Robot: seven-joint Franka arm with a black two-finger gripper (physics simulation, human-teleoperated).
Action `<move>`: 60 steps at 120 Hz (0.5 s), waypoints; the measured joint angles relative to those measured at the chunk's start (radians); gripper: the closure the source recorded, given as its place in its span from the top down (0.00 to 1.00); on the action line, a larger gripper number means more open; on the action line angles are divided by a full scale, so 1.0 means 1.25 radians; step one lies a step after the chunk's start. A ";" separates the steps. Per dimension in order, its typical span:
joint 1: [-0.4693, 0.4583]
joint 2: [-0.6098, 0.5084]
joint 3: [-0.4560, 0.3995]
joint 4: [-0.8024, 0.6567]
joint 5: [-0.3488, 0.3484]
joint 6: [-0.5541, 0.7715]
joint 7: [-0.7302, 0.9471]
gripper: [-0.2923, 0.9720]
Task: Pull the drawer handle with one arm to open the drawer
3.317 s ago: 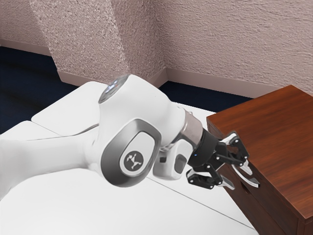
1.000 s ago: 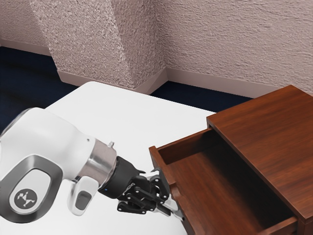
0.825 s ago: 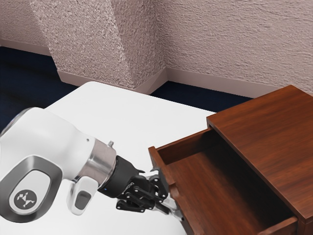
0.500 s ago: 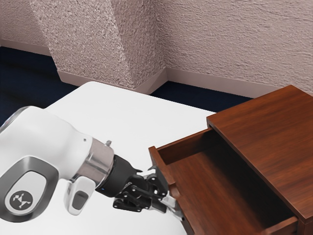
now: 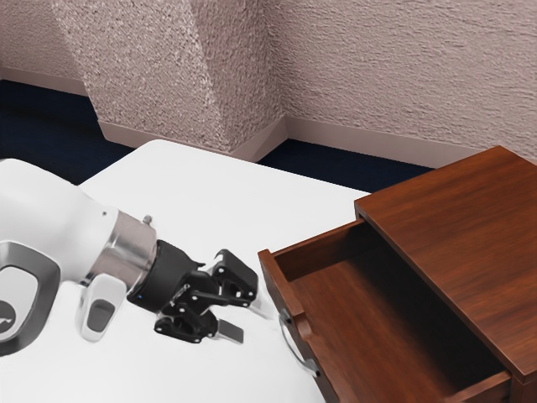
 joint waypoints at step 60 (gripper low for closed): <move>0.382 0.559 -0.083 0.867 0.079 -0.784 -0.423 0.72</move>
